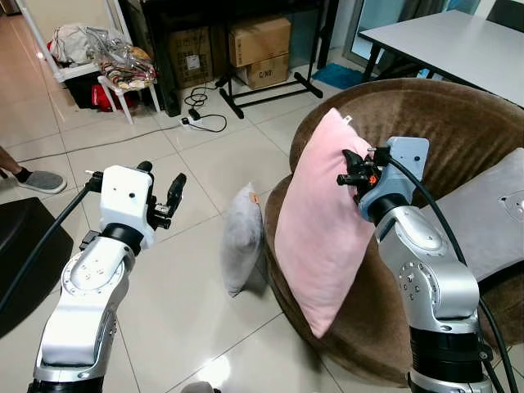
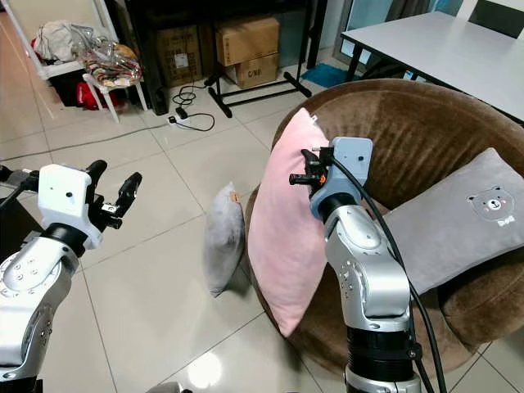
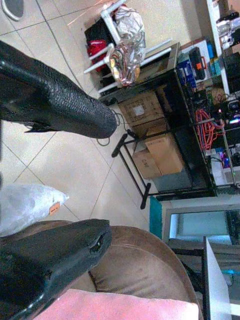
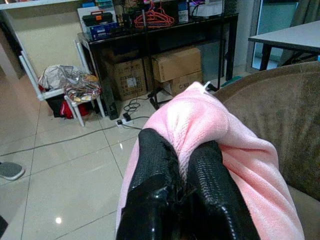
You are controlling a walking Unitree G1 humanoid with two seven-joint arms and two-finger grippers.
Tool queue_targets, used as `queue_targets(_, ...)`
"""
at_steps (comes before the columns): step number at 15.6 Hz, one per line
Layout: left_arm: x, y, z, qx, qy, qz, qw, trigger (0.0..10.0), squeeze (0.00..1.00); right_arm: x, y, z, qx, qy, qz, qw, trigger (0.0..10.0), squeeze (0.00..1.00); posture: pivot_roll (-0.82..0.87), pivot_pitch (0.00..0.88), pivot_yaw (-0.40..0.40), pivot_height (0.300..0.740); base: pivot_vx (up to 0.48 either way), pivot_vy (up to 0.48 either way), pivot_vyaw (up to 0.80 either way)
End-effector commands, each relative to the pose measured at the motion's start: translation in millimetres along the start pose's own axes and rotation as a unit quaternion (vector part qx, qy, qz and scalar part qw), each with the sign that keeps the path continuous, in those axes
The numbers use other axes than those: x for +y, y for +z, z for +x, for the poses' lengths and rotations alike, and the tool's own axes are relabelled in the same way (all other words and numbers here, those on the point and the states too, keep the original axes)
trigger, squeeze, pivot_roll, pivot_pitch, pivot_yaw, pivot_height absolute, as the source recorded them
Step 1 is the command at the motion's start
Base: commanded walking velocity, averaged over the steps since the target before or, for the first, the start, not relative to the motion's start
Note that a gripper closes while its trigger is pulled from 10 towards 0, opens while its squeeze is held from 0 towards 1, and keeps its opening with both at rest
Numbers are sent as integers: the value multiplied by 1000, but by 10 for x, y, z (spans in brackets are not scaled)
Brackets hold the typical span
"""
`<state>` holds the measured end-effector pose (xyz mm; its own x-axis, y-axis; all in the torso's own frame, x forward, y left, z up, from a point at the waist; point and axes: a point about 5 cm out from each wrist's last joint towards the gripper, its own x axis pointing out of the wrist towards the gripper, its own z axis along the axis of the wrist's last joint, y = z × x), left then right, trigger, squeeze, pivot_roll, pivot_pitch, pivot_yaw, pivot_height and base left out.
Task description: Move the pillow to the sofa from floor
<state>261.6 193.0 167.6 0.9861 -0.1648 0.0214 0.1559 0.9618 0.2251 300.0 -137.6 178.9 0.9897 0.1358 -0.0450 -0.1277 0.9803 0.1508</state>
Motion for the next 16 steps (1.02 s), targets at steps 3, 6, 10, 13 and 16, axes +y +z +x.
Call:
queue_targets(3, -19, 35, -23, -4, -8, -6, 1000, 10000, 0, 18, 159, -27, -32, 4, 5, 999, 10000, 0, -111, 0, -15, 740, 268, 0, 0)
queue_targets(6, -27, 37, -24, -5, -10, -8, 1000, 10000, 0, 22, 162, -27, -29, 7, -5, 1000, 10000, 0, -113, 0, -15, 740, 292, 0, 0)
queue_targets(10, -35, 38, -25, -4, -13, -8, 1000, 10000, 0, 41, 161, -26, -30, 9, -6, 999, 10000, 0, -114, 0, -15, 740, 304, 0, 600)
queue_targets(13, -43, 40, -20, -4, -15, -7, 1000, 10000, 0, 34, 163, -26, -29, 7, -2, 1000, 10000, 0, -115, 0, -15, 740, 304, 0, 0)
queue_targets(16, -48, 33, -23, -2, -18, -3, 1000, 10000, 0, 27, 163, -27, -29, 5, -2, 1000, 10000, 0, -115, 0, -16, 740, 304, 0, 0)
